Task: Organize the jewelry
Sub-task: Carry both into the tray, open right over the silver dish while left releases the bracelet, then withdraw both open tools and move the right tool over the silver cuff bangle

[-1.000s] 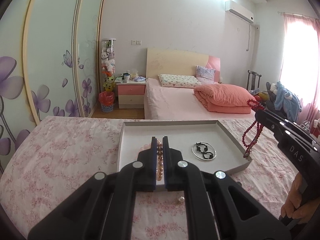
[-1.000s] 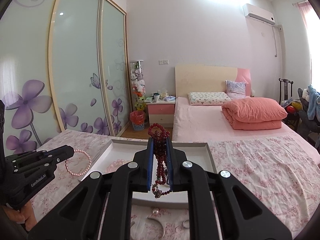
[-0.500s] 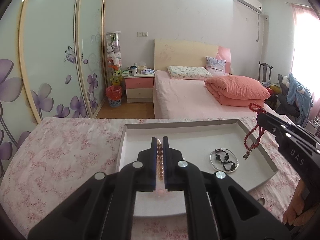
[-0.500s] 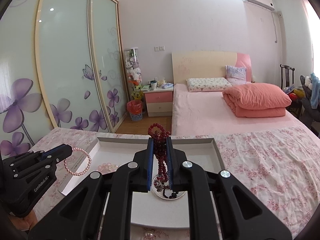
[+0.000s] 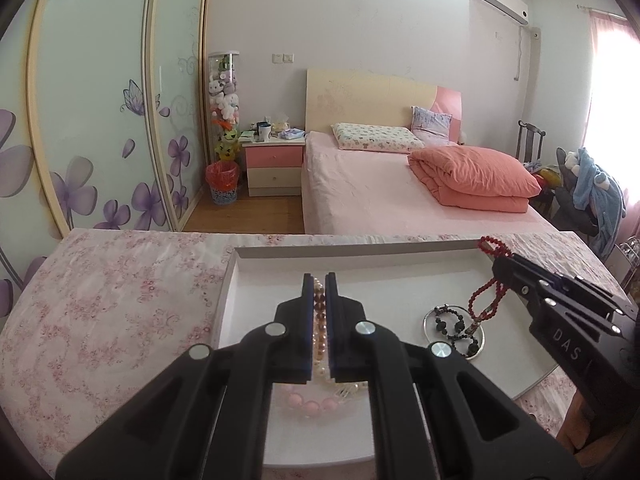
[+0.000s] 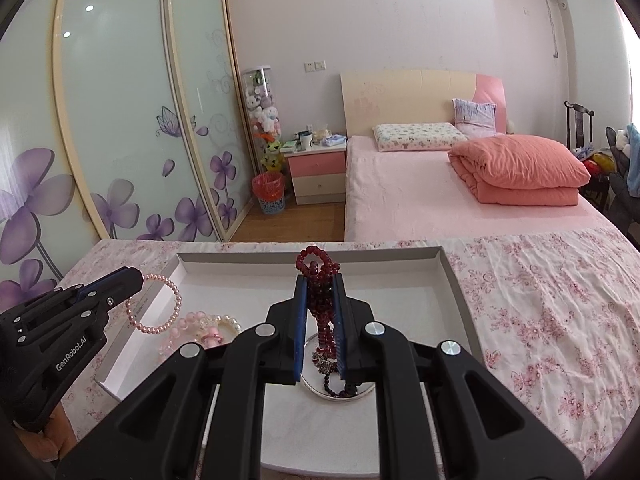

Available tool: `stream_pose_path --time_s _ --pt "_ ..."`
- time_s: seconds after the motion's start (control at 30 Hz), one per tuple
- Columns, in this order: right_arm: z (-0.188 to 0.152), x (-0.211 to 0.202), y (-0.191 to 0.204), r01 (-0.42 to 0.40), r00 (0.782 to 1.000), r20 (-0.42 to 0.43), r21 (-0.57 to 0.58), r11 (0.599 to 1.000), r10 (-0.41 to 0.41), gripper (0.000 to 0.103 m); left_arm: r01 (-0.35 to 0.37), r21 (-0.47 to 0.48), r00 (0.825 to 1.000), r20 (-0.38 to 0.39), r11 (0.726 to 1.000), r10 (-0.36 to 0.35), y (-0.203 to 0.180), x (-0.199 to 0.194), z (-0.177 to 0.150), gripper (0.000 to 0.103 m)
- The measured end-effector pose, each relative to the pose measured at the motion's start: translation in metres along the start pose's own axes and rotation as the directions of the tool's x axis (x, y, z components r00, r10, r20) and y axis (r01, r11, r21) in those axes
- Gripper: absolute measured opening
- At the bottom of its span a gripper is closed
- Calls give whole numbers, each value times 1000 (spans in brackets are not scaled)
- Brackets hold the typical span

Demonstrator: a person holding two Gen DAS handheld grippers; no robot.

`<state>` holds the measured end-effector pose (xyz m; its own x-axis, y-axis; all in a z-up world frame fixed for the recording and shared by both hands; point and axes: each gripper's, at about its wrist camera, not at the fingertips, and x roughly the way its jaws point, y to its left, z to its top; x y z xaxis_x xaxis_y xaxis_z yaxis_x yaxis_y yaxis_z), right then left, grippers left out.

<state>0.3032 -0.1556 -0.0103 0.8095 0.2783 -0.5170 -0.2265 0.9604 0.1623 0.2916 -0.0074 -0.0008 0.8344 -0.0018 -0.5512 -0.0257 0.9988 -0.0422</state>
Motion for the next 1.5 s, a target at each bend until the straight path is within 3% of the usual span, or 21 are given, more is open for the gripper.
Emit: stream_pose_path --time_s 0.07,0.17,0.23,0.47,0.9,1.17,1.5 --pt "-1 1 -1 9 1000 -15 4 1000 -9 17 12 -7 1000 -5 1000 -12 -1 2 0 7" --pt "-2 -2 -3 19 1000 -5 8 1000 -19 56 30 -27 999 -14 999 -30 3 4 0 12" --pt "-3 -6 -4 29 1000 2 -1 1000 -29 56 30 -39 999 -17 999 -30 7 4 0 18" --pt "-6 -12 -12 31 1000 2 9 999 -31 56 20 -104 999 -29 994 -24 27 0 -1 22" --pt "-35 -42 -7 5 999 -44 -29 1000 -6 56 -5 -109 999 -53 994 -1 45 -31 -34 31" --pt "-75 -67 -8 -21 988 -154 -53 998 13 56 -34 -83 992 -121 996 24 62 -49 -72 37" --pt "-120 -81 3 -78 948 -314 -88 993 47 58 -42 -57 972 -232 997 28 73 -58 -109 42"
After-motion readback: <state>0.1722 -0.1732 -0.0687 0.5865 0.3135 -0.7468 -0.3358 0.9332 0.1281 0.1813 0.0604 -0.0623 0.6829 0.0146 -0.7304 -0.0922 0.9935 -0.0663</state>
